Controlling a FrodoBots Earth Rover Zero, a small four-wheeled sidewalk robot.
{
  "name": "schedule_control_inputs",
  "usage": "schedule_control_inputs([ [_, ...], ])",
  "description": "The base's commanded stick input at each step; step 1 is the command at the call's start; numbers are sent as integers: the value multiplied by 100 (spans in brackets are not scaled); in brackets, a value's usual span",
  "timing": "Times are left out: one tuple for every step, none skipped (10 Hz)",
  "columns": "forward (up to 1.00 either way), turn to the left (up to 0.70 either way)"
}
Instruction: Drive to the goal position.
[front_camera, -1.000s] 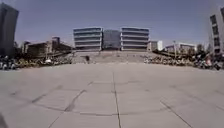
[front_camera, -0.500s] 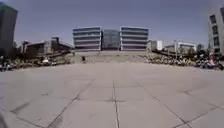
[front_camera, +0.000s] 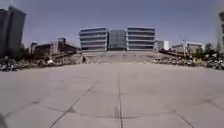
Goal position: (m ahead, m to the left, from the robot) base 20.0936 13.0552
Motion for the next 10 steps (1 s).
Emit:
schedule_control_inputs([
  [100,0],
  [100,0],
  [100,0],
  [100,0],
  [100,0],
  [100,0],
  [100,0],
  [100,0],
  [100,0],
  [100,0],
])
